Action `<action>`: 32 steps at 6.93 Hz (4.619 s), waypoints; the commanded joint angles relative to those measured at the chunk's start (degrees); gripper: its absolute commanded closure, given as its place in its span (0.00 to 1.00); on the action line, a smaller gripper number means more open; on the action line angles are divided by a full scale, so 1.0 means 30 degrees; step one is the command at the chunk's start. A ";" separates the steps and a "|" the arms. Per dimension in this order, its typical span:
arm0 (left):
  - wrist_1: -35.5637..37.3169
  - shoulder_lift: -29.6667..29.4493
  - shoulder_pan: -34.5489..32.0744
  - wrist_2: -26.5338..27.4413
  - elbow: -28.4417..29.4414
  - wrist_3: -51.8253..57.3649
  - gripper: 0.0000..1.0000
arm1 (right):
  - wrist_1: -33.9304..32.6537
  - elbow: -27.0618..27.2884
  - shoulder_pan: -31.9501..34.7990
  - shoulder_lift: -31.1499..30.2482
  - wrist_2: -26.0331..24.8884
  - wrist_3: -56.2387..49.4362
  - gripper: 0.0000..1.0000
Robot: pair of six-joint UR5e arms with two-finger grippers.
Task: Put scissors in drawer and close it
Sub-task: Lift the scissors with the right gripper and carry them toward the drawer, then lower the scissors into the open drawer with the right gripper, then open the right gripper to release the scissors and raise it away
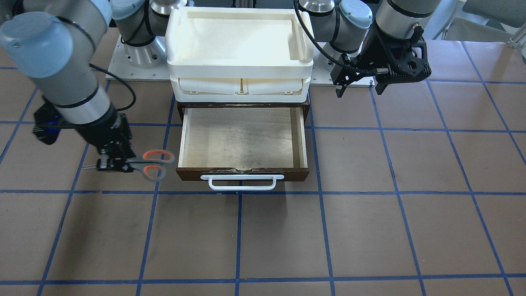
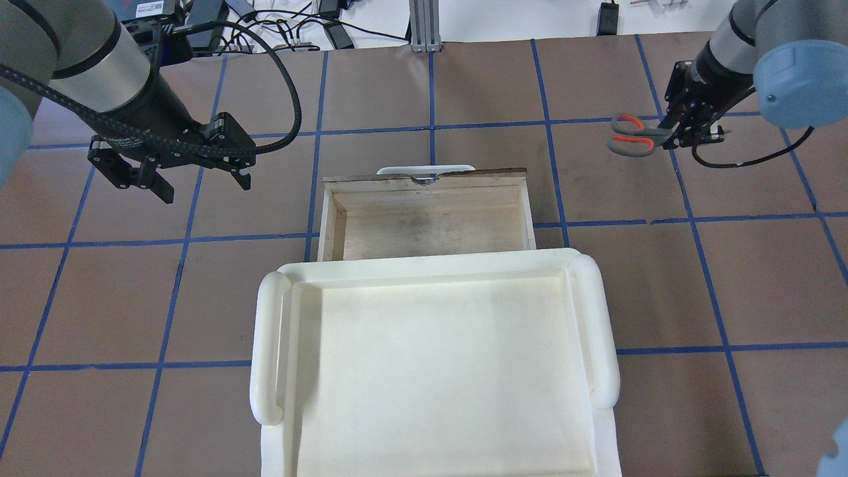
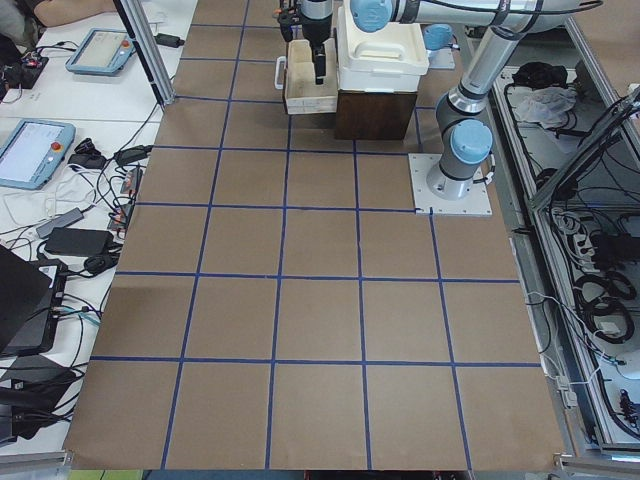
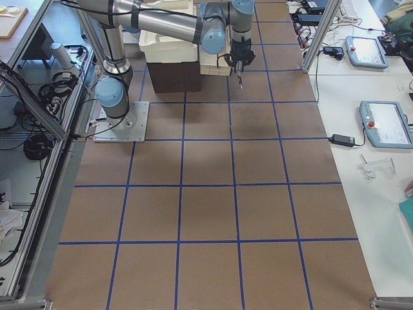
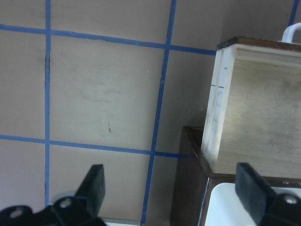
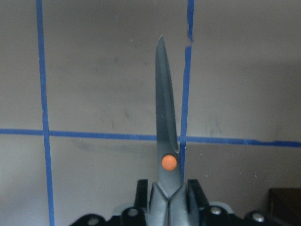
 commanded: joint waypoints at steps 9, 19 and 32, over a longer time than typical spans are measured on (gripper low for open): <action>0.0000 0.0001 0.0000 0.0002 0.0000 0.0018 0.00 | -0.1200 -0.0749 0.7484 0.2606 -0.0255 0.9249 1.00; 0.0000 0.0001 0.0030 0.0031 -0.0029 0.0018 0.00 | -0.1200 0.0073 0.8304 0.3368 -0.0107 1.0164 1.00; 0.0117 -0.0028 0.0088 -0.0116 0.0000 0.0251 0.00 | -0.0907 -0.1885 0.7927 0.2053 -0.0253 0.8119 0.43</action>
